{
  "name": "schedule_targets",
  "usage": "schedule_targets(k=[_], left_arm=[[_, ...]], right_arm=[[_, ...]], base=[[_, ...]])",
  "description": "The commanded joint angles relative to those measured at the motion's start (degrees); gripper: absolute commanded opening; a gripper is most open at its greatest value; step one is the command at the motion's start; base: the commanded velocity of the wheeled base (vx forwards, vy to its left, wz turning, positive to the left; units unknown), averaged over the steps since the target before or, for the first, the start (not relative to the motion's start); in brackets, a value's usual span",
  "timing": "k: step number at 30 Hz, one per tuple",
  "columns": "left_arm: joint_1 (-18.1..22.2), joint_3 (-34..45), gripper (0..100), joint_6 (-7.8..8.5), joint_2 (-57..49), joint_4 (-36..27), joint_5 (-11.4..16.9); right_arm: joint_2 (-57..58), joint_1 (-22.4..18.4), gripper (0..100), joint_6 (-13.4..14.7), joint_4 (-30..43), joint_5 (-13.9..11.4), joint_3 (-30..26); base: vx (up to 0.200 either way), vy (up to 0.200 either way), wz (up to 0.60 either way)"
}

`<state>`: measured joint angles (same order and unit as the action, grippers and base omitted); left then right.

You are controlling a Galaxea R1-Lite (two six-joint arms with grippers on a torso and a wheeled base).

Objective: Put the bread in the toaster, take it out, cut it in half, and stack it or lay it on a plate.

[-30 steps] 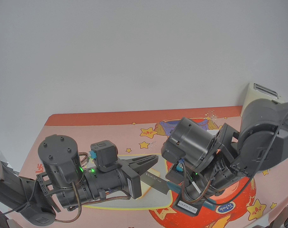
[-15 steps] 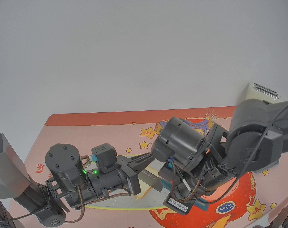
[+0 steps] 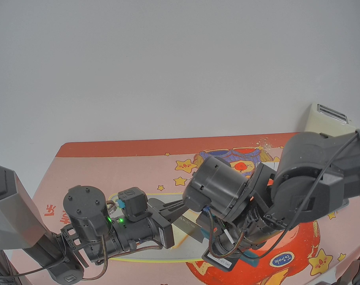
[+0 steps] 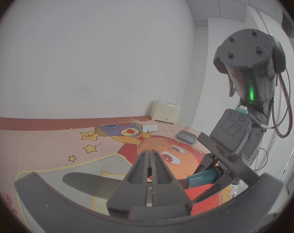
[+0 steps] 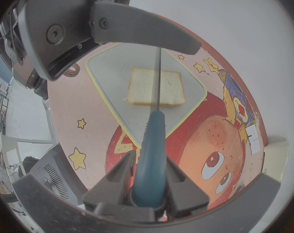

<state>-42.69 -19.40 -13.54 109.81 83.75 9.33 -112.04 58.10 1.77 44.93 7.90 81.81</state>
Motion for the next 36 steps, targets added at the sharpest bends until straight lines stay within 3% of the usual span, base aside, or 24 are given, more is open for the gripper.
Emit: schedule_targets(k=[1,13,36], left_arm=[[0.0,0.1,0,0.01,1.1,0.0,0.0],[0.1,0.4,0,0.10,6.5,5.5,-0.1],[0.1,1.5,0,0.10,6.4,5.6,0.0]], right_arm=[[-0.1,0.0,0,0.1,0.1,0.0,0.0],[-0.4,0.0,0,0.2,0.0,0.1,-0.5],[-0.9,0.0,0,0.2,0.0,0.2,-0.6]], base=[[0.000,0.000,0.00],[0.000,0.000,0.00],[0.000,0.000,0.00]])
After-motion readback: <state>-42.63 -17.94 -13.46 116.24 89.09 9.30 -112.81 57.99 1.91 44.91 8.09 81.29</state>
